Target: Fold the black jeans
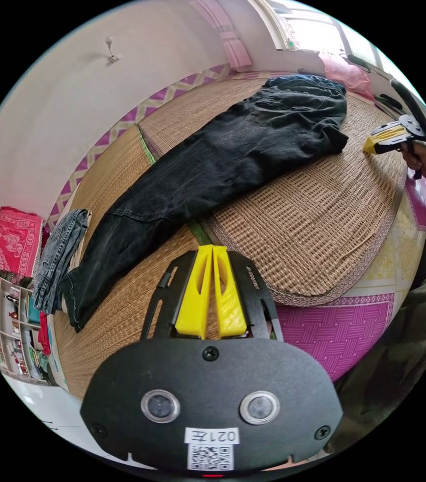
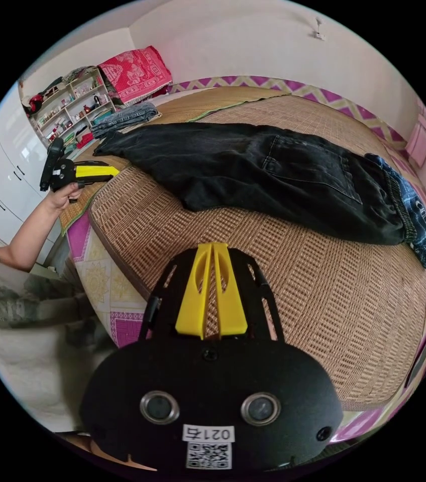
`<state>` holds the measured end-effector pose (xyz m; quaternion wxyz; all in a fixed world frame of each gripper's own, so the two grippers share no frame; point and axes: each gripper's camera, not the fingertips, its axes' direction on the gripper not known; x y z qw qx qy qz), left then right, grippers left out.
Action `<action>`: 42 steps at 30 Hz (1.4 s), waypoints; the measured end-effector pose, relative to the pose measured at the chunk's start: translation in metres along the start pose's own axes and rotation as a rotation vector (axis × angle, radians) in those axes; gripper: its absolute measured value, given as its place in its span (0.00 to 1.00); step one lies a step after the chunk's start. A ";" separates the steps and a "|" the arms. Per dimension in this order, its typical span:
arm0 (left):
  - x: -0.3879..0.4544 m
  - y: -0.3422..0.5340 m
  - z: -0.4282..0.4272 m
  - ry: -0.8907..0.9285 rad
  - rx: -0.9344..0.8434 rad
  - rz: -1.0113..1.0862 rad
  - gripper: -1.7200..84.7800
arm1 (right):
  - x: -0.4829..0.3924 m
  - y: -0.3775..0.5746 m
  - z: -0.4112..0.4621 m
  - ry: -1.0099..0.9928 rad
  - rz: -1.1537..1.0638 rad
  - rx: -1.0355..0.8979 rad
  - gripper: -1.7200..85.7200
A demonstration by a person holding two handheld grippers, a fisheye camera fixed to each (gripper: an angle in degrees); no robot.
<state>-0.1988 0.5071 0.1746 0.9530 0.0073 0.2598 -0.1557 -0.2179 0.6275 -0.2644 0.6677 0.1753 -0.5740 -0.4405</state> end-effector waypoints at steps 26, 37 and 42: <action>-0.022 0.022 0.021 0.134 0.009 -0.070 0.01 | -0.043 0.012 -0.008 0.172 -0.081 -0.002 0.01; -0.003 0.030 0.028 0.110 0.007 -0.057 0.01 | -0.024 0.015 -0.012 0.129 -0.060 -0.003 0.01; 0.004 0.035 0.032 0.115 0.007 -0.060 0.01 | -0.019 0.016 -0.013 0.140 -0.065 -0.004 0.01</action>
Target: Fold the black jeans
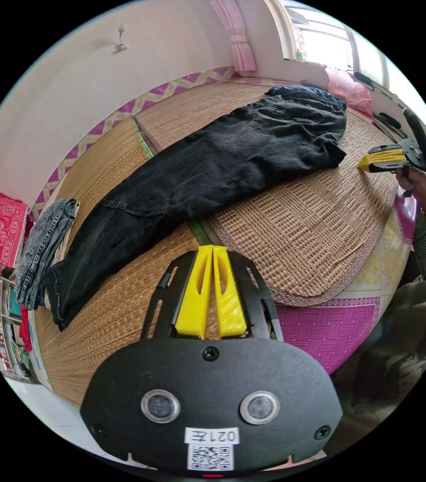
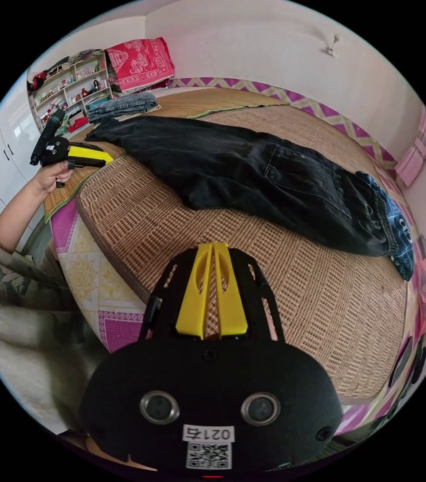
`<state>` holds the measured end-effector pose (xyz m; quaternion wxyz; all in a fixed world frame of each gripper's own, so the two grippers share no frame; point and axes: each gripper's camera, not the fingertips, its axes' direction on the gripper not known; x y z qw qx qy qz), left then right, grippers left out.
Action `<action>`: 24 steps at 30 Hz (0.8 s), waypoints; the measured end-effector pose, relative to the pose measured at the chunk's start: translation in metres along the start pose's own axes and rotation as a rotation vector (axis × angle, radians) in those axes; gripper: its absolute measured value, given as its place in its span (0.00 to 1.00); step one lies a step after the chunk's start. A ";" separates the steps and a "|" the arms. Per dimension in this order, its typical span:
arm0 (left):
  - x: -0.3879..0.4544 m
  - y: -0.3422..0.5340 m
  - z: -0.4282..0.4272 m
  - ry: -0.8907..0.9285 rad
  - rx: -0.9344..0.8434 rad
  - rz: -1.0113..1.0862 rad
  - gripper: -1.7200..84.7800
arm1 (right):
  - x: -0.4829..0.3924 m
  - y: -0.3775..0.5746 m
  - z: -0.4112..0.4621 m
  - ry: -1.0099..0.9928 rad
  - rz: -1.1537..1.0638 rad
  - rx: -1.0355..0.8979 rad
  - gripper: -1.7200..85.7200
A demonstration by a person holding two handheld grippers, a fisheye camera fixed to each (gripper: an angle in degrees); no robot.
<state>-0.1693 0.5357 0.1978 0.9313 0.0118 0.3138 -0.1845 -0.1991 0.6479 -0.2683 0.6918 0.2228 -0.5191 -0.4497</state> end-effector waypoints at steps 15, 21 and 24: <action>0.025 0.017 0.011 -0.007 -0.002 -0.016 0.01 | 0.030 -0.015 -0.008 -0.052 -0.016 0.020 0.01; -0.012 0.044 -0.053 -0.141 0.268 -0.131 0.01 | 0.090 -0.082 -0.081 -0.020 -0.072 0.280 0.06; -0.056 0.028 -0.046 -0.068 0.228 -0.106 0.01 | 0.132 -0.138 -0.074 0.036 -0.154 0.236 0.08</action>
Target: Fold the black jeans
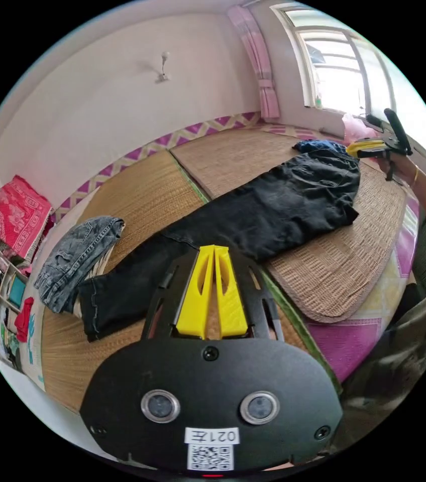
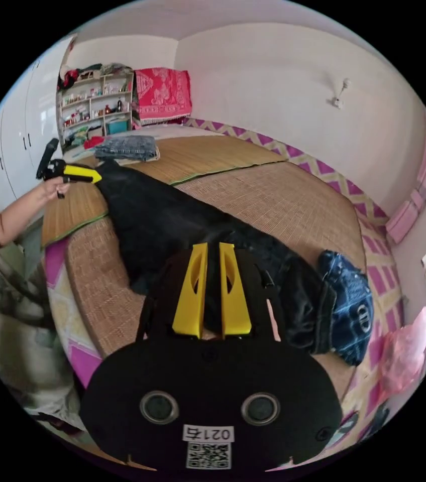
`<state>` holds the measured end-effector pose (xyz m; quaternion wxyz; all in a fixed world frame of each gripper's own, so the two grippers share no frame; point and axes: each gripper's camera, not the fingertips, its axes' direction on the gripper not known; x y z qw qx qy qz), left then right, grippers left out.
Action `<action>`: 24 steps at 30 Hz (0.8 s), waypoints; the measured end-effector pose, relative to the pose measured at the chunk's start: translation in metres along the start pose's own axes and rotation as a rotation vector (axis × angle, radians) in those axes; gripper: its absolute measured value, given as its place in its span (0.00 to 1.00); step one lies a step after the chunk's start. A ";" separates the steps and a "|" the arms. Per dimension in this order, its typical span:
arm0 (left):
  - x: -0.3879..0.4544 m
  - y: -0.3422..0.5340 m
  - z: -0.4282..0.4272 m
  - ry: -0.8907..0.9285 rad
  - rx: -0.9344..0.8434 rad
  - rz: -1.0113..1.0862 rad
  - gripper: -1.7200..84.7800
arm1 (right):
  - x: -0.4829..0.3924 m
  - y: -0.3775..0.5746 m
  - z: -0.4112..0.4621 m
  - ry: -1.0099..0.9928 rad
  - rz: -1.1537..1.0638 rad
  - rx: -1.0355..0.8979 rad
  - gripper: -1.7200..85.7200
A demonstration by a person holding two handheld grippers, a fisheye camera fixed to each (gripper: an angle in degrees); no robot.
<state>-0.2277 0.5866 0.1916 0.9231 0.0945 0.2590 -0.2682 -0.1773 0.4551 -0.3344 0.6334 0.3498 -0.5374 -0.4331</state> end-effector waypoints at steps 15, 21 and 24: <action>-0.158 -0.067 0.172 0.149 -0.205 0.062 0.02 | 0.187 -0.171 0.221 0.038 -0.327 -0.489 0.12; -0.169 -0.077 0.215 0.264 -0.265 0.138 0.08 | 0.232 -0.180 0.257 -0.112 -0.351 -0.559 0.09; -0.174 -0.079 0.228 0.278 -0.271 0.152 0.09 | 0.249 -0.176 0.262 -0.148 -0.336 -0.579 0.04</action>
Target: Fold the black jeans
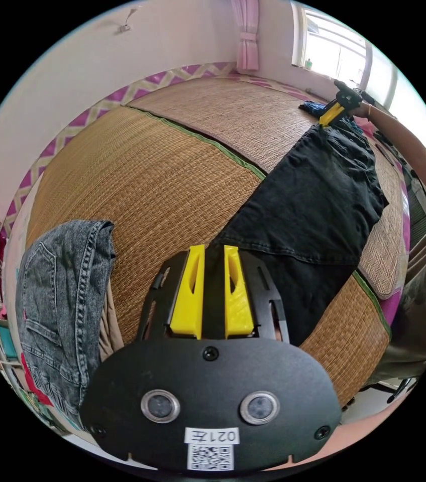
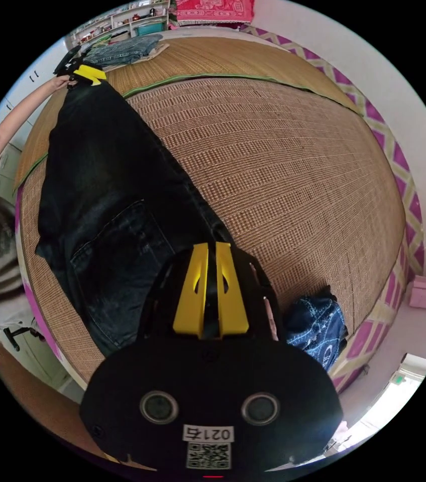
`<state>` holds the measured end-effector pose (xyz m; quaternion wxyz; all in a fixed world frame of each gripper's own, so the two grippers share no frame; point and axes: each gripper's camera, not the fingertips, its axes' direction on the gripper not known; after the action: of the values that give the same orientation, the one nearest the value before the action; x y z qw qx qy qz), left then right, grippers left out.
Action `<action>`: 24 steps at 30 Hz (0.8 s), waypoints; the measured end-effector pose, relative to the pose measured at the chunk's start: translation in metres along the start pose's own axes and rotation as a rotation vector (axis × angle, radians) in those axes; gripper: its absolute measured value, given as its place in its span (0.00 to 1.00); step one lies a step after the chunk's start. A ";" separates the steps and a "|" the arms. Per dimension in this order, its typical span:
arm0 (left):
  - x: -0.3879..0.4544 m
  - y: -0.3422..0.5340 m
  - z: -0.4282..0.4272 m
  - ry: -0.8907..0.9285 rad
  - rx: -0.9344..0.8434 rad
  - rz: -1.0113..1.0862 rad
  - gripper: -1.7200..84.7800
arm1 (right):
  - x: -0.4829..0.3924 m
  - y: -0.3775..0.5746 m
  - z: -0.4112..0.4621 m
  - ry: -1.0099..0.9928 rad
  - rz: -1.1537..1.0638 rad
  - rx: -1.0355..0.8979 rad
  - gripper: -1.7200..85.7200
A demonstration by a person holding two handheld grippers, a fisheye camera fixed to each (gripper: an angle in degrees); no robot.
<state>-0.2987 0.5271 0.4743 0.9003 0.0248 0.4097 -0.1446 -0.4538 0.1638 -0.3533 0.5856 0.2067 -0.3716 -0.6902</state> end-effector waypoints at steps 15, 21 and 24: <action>-0.008 0.023 -0.013 0.099 0.106 0.069 0.01 | -0.034 0.110 -0.038 0.063 -0.074 0.245 0.01; 0.076 0.139 -0.144 0.094 0.434 0.143 0.01 | -0.138 0.241 -0.073 0.114 -0.109 0.477 0.01; 0.143 0.212 -0.178 0.121 0.483 0.184 0.01 | -0.222 0.317 -0.068 0.109 -0.159 0.519 0.01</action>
<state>-0.2803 0.7252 0.2342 0.8516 0.2847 0.4122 -0.1542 -0.1463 0.3466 -0.1906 0.4763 0.4152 -0.4865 -0.6033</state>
